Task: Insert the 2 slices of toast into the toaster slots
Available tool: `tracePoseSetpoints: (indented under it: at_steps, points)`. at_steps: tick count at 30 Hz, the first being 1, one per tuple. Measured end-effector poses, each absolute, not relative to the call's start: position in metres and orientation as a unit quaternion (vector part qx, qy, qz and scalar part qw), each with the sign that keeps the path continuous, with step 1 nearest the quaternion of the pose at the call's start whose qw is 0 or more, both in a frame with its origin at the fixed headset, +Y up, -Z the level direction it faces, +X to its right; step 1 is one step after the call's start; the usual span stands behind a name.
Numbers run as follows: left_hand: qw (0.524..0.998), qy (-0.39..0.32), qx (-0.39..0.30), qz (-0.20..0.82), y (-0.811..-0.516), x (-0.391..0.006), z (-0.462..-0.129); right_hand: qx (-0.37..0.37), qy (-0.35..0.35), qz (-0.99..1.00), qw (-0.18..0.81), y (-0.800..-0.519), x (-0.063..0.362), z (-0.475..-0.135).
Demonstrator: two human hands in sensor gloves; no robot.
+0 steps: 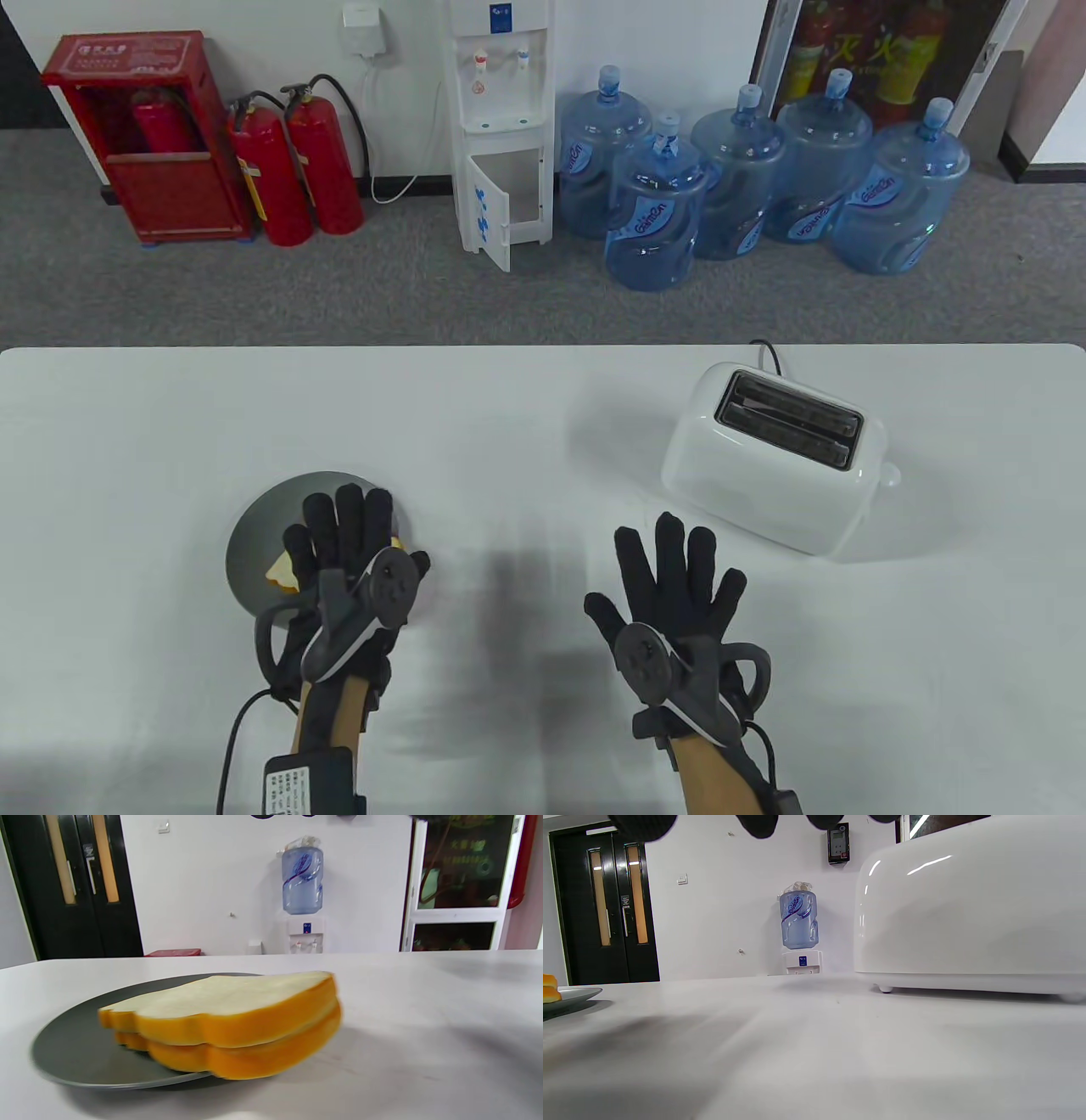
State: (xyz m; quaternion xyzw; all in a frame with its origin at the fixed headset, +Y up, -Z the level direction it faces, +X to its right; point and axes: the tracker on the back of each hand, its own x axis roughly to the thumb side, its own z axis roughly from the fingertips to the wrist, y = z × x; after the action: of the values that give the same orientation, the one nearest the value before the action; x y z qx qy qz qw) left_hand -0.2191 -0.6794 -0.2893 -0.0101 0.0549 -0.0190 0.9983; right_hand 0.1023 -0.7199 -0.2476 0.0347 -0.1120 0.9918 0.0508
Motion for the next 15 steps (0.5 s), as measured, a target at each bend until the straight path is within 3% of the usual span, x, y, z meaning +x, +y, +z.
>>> tracePoseSetpoints:
  at_steps: [4, 15]
  points:
    - [0.994, 0.056, -0.092, 0.024, -0.688, -0.241, -0.294, 0.036, -0.110, 0.992, 0.051, -0.720, 0.102, -0.248]
    - [0.986, 0.061, -0.154, 0.002, -0.715, -0.253, -0.295, 0.034, -0.109, 0.992, 0.057, -0.719, 0.103, -0.248]
